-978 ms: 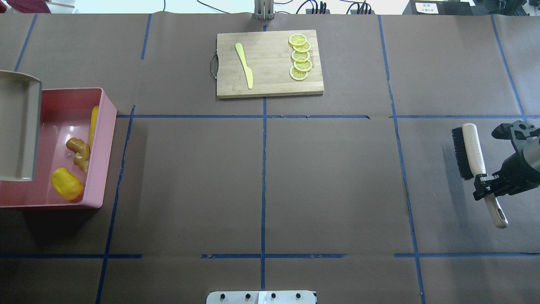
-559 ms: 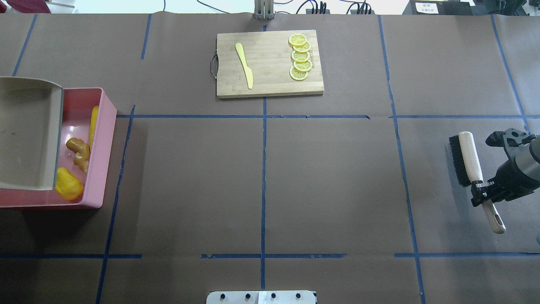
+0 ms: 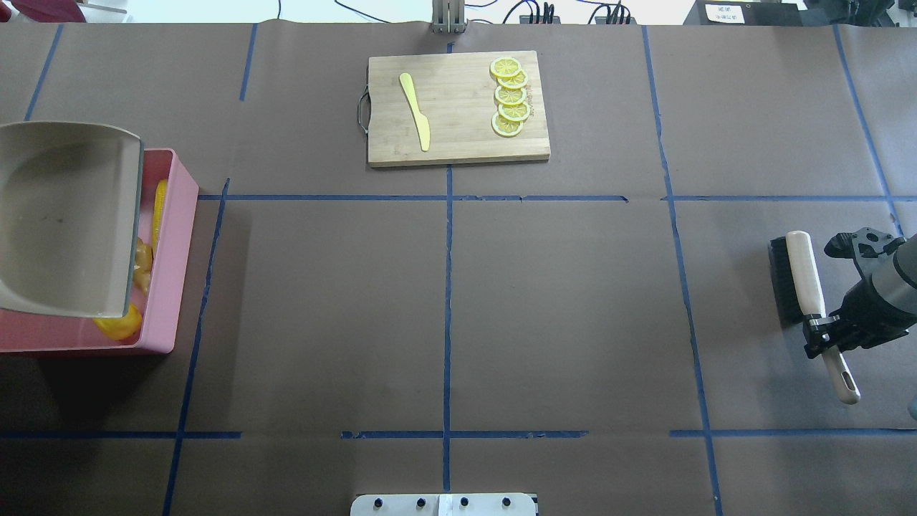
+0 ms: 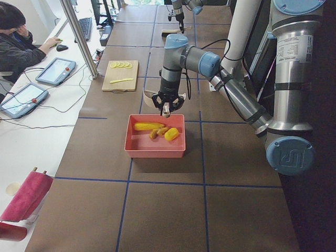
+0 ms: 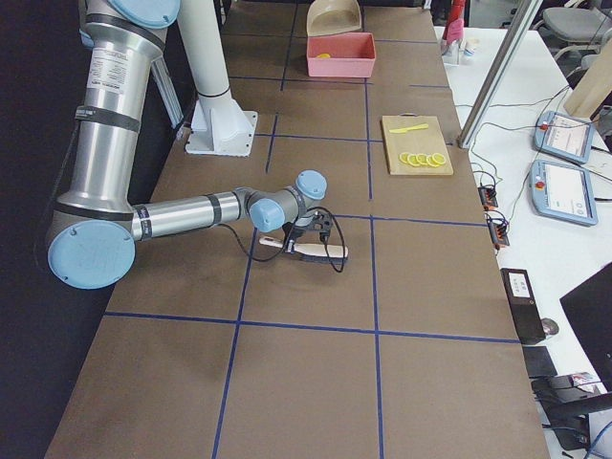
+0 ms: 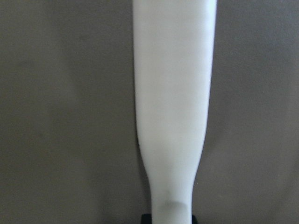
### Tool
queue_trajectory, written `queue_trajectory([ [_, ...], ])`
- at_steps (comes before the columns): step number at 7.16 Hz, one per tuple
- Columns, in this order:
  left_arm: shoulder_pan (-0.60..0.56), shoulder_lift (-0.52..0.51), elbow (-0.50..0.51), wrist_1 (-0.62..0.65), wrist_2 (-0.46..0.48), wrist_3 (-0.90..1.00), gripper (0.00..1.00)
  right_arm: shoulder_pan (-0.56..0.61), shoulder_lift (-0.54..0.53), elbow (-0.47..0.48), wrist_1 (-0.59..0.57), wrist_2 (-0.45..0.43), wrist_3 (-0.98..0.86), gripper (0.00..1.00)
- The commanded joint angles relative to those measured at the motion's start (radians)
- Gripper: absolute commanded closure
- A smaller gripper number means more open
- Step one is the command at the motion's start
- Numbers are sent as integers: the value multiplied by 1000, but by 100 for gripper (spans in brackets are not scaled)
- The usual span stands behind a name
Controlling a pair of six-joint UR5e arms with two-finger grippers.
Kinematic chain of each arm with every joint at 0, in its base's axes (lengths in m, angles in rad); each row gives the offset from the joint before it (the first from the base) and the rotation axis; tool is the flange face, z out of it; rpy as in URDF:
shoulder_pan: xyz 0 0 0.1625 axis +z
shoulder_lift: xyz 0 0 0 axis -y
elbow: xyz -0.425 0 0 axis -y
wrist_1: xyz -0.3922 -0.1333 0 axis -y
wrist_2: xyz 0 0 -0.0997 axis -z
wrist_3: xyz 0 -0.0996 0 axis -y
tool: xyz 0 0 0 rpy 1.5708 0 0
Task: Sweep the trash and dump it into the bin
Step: 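Swing the empty dustpan up and away from the bin with the left gripper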
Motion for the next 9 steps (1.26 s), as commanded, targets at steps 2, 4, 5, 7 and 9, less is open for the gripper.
queue_trajectory([
  [2, 2, -68, 16, -1, -144, -29, 100, -1, 5, -1, 0, -1, 0, 0],
  [4, 23, -157, 55, -9, -229, -110, 100, 3, 8, 23, 2, -3, 2, 0],
  [5, 76, -170, 60, -12, -233, -119, 100, 35, 10, 40, 2, -4, 2, 0],
  [7, 213, -185, 155, -204, -218, -199, 100, 115, 13, 70, 2, -1, 0, 0],
  [9, 350, -236, 166, -208, -95, -296, 99, 169, 18, 80, 2, -3, 0, 0],
])
